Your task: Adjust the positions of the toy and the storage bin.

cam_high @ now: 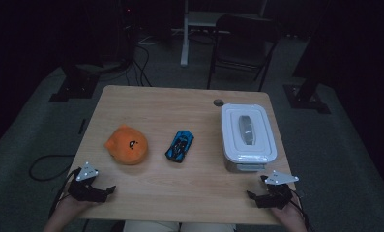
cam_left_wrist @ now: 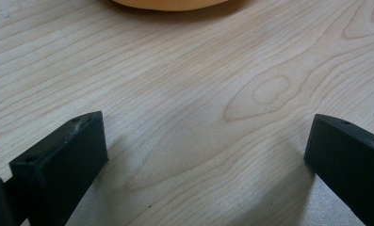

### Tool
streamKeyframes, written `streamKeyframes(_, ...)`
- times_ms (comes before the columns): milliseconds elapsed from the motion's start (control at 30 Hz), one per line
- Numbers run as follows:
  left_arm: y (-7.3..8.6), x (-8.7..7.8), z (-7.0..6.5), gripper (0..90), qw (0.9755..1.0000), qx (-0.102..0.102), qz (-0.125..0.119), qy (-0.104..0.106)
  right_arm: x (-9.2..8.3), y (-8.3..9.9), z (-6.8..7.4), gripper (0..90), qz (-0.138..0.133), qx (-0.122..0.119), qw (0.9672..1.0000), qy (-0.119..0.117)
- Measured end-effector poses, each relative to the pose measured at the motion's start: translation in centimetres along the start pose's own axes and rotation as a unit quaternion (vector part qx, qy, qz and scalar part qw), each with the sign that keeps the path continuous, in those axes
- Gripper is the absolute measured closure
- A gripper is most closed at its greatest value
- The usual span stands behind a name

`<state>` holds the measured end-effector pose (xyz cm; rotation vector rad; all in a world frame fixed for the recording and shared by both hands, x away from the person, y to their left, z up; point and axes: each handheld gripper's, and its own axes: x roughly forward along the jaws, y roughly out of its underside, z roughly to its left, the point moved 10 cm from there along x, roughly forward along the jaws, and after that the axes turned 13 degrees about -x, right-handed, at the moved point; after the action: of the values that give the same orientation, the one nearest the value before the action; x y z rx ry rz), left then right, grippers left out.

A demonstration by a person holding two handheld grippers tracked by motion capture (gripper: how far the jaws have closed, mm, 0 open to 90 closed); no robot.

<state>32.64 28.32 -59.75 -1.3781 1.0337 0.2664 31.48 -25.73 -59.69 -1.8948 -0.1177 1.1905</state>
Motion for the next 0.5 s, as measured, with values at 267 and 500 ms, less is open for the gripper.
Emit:
streamKeyframes(267, 0.11, -0.07, -0.11, 0.5, 1.0000, 0.007, 0.002, 0.005, -0.02, 0.00, -0.03, 13.9, -0.001, 0.001, 1.0000, 0.001)
streamKeyframes(500, 0.17, -0.15, -0.29, 1.5, 0.9999, 0.010, 0.001, 0.008, -0.04, 0.02, -0.05, 14.0, 0.000, 0.003, 1.0000, 0.003)
